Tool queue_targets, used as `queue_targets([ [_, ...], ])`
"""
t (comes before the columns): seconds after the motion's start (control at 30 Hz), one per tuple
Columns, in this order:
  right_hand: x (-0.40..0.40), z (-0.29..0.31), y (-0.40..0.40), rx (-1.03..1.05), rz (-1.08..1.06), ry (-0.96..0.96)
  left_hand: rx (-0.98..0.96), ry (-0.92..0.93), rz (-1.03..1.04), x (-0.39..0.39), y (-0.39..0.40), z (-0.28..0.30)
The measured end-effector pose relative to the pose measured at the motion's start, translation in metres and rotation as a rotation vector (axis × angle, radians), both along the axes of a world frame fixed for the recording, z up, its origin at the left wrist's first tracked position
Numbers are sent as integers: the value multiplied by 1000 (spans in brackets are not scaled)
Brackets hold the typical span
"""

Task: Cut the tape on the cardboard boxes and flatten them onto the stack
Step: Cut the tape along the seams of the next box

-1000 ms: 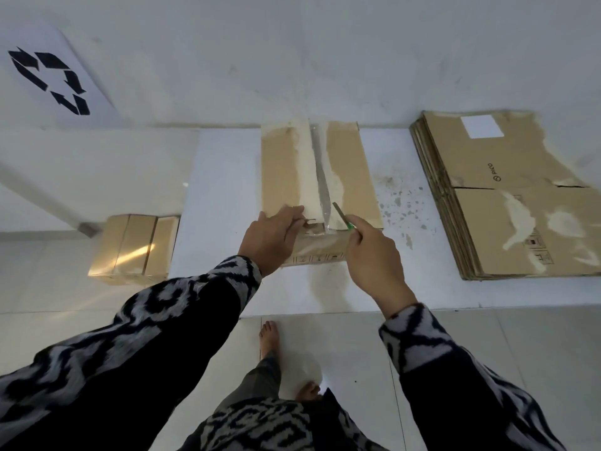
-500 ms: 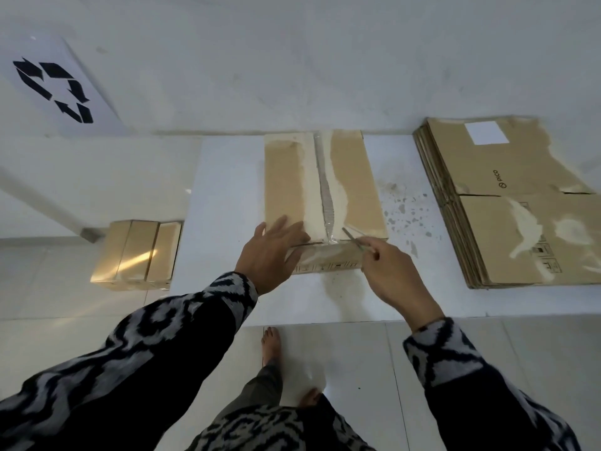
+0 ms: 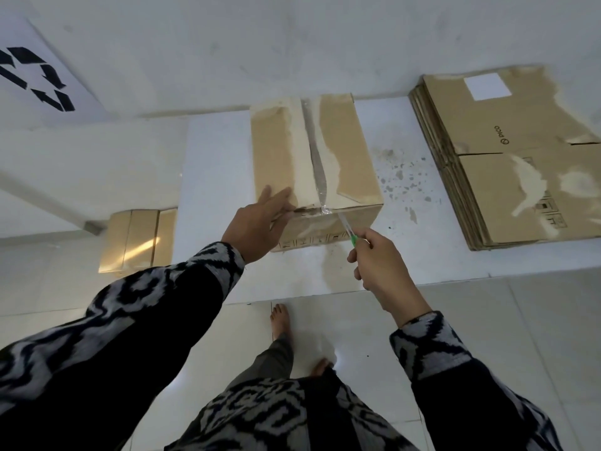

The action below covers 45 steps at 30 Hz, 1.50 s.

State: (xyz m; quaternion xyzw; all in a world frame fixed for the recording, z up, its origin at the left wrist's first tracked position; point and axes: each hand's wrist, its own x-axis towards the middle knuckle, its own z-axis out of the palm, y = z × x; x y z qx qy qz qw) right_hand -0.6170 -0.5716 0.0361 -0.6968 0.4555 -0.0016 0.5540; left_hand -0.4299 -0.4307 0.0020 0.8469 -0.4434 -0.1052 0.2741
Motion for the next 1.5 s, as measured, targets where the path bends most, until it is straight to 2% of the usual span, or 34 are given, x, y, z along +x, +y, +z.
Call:
queue_targets([
  [0.5, 28, -9, -3, 54, -45, -6, -98, 4, -15, 2, 3, -3],
  [0.83, 51, -4, 0, -83, 86, 54, -23, 26, 26, 0, -2, 2],
  [0.93, 54, -8, 10, -32, 128, 55, 20, 14, 29, 0, -2, 6],
  [1.13, 28, -5, 16, 79, 60, 24, 37, 53, 24, -2, 0, 8],
  [1.23, -13, -14, 2, -12, -95, 95, 18, 98, 58, -4, 7, -2],
  [1.3, -24, -32, -37, -141, -292, 143, -20, 77, 77, -6, 3, -7],
  [1.33, -24, -44, -59, -192, -325, 187, -25, 75, 82, -6, 0, -9],
  [1.5, 1, -109, -125, -310, -120, 380, -40, 111, 98, -2, -3, -10],
])
